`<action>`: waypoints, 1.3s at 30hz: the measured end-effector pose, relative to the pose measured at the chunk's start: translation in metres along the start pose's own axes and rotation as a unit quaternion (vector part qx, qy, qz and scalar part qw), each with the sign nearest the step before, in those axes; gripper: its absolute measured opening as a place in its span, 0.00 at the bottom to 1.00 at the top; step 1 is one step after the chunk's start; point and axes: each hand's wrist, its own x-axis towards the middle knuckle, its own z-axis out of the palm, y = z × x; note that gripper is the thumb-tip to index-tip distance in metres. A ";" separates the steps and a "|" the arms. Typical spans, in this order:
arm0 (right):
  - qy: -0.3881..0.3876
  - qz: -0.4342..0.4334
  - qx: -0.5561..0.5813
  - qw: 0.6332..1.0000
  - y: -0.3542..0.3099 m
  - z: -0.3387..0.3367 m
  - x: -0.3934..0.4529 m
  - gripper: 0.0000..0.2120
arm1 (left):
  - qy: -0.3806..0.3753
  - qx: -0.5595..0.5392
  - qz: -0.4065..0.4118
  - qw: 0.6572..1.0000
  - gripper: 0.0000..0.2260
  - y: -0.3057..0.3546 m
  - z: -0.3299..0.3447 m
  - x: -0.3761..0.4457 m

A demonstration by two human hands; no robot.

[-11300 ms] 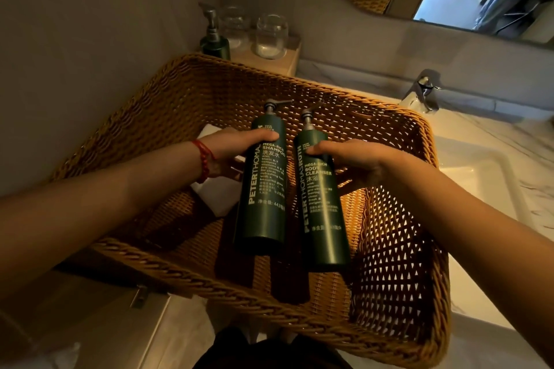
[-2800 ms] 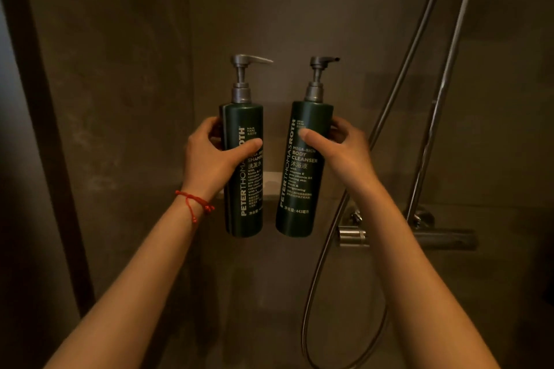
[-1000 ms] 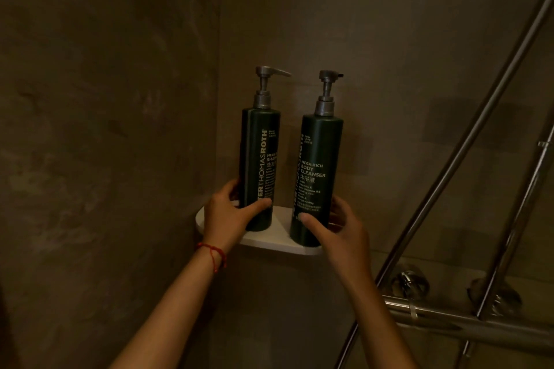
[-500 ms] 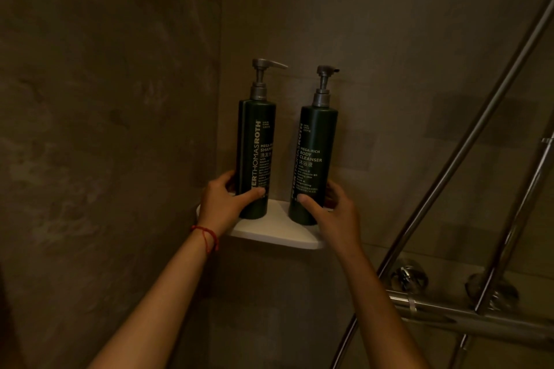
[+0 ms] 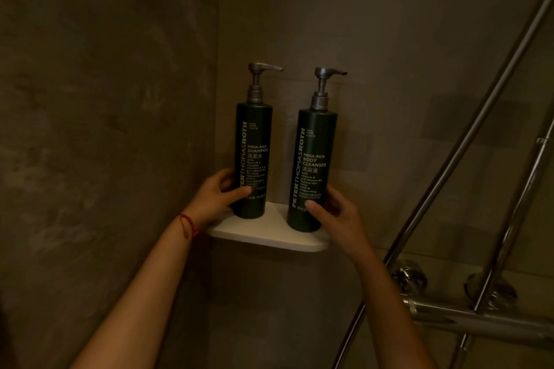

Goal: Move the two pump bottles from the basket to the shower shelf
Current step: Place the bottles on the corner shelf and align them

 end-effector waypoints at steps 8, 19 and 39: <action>0.059 -0.002 0.020 0.998 0.010 0.013 0.000 0.29 | 0.058 0.007 0.024 0.998 0.27 0.001 0.017 0.000; 0.070 -0.016 0.039 0.997 0.019 0.015 0.002 0.28 | 0.010 -0.015 0.003 1.000 0.21 0.002 0.004 -0.001; 0.074 -0.026 0.043 0.996 0.020 0.018 0.000 0.26 | 0.004 -0.004 0.025 1.000 0.21 -0.001 0.005 -0.004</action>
